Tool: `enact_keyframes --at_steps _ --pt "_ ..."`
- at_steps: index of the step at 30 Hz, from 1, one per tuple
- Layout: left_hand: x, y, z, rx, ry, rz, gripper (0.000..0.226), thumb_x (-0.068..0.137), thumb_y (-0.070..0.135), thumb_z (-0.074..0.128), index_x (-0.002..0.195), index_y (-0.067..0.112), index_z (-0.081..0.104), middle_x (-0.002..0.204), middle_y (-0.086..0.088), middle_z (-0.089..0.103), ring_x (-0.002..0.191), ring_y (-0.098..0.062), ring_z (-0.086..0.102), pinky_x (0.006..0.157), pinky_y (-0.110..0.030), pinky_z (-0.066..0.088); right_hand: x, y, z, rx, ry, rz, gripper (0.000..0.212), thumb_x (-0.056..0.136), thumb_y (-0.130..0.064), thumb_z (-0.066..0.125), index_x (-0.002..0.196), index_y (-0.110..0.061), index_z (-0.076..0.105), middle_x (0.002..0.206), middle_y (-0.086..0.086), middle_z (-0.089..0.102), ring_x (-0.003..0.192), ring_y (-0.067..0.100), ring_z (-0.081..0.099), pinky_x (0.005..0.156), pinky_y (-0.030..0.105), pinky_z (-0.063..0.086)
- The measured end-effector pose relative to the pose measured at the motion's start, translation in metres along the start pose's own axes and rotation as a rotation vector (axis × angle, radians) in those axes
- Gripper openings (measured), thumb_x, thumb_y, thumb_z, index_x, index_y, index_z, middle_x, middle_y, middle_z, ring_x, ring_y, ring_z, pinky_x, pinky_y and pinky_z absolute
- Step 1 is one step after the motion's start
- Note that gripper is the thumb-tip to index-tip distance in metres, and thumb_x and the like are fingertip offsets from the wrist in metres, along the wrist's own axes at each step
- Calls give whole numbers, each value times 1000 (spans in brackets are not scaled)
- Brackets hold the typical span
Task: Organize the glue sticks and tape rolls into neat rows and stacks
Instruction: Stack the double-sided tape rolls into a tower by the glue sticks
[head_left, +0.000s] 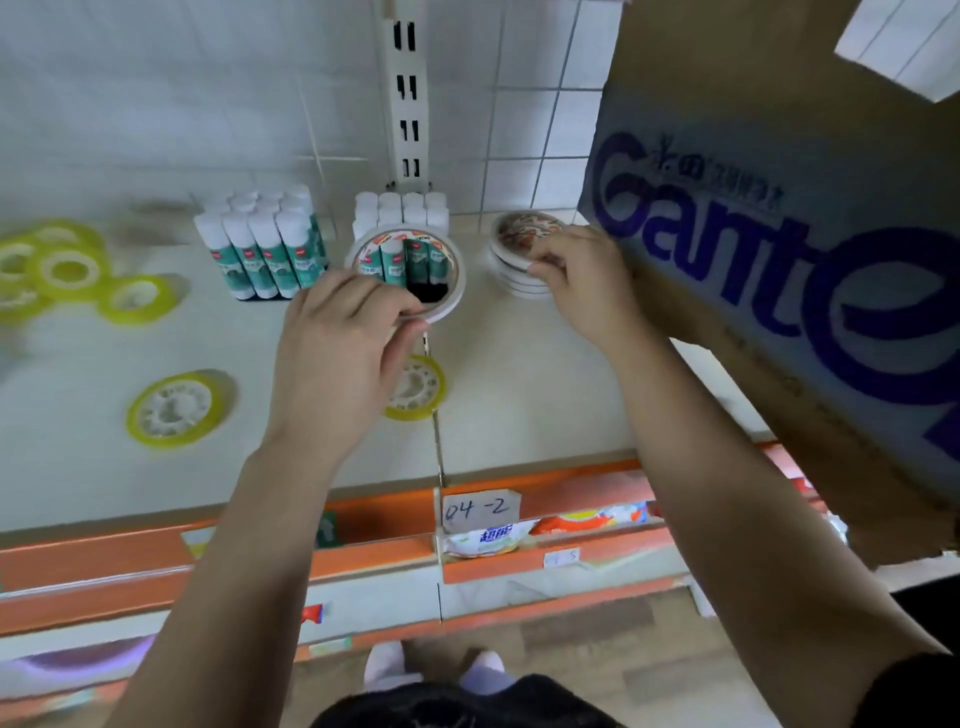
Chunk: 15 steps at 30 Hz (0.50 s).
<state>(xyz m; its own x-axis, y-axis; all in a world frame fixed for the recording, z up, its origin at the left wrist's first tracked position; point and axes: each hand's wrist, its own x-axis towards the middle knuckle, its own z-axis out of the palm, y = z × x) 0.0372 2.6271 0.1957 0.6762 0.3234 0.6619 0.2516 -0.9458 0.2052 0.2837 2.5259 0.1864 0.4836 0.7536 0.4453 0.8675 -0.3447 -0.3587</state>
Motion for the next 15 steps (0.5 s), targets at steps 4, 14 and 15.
enact_keyframes --at_steps 4,14,15 --pt "0 5 0 15 -9 -29 19 91 24 59 96 7 67 89 -10 68 90 -35 57 78 -49 48 -3 1 -1 61 3 -8 10 87 -17 67 90 -9 73 95 7 67 96 30 55 76 23 32" --pt "0 4 0 21 1 -21 19 93 24 58 96 8 67 90 -9 67 90 -36 58 77 -49 48 6 1 -5 12 -118 32 23 76 -22 80 95 -11 73 100 8 69 101 29 56 85 35 45" --pt "0 4 0 20 5 -19 19 93 24 58 96 8 67 90 -9 67 90 -36 58 77 -49 48 8 2 -6 -5 -161 32 24 74 -25 81 92 -12 73 95 8 68 97 28 56 83 38 47"
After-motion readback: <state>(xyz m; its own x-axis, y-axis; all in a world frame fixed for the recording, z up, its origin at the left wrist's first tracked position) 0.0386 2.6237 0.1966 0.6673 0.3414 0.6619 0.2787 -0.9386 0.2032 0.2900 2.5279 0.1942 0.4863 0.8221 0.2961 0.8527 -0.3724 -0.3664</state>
